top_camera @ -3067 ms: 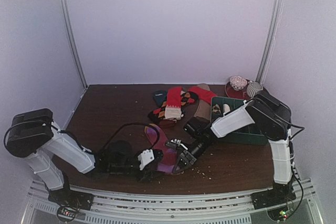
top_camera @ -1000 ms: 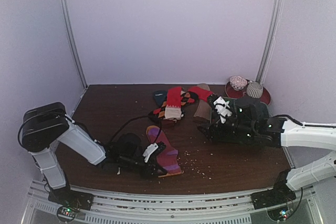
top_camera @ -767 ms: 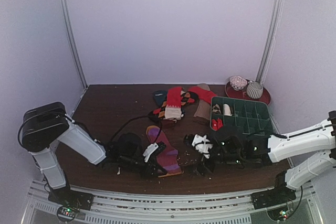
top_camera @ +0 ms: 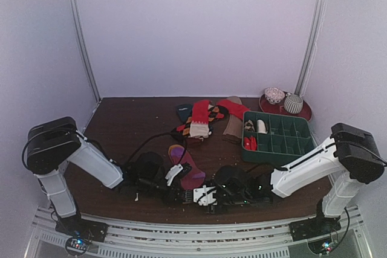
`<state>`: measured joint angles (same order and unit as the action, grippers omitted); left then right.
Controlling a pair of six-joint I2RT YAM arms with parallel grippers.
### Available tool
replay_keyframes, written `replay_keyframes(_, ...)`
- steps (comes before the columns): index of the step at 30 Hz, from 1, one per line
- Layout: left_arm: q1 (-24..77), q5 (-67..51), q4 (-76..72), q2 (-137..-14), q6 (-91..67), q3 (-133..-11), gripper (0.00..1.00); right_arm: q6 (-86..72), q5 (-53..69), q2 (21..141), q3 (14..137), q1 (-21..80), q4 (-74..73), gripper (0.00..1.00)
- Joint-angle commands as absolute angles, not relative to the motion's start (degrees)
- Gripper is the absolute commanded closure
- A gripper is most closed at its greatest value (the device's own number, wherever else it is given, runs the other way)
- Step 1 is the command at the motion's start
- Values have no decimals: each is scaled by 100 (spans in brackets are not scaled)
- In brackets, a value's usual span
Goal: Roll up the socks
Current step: Roll a pair of socks at the center of the board.
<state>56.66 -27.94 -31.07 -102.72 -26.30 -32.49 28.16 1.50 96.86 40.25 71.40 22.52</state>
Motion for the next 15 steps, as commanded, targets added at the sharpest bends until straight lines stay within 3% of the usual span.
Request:
replay_keyframes(1,5599,-2427,-1908,-10556,-2568,-2980,100,2761,223,9877,4030,7014,2179,45)
replay_keyframes(7,5599,-2466,-1855,-10580,-2523,-3018,100,2700,194,10091,4040,6890,2169,46)
replay_keyframes(9,5599,-2512,-1867,-10597,-2501,-3025,100,2612,211,10198,4058,6836,2140,52)
replay_keyframes(12,5599,-2504,-1832,-10608,-2454,-3070,100,2331,451,10228,4078,6709,2037,71)
replay_keyframes(15,5599,-2290,-1729,-10488,-2372,-3141,100,1883,953,10151,4096,6479,1844,77)
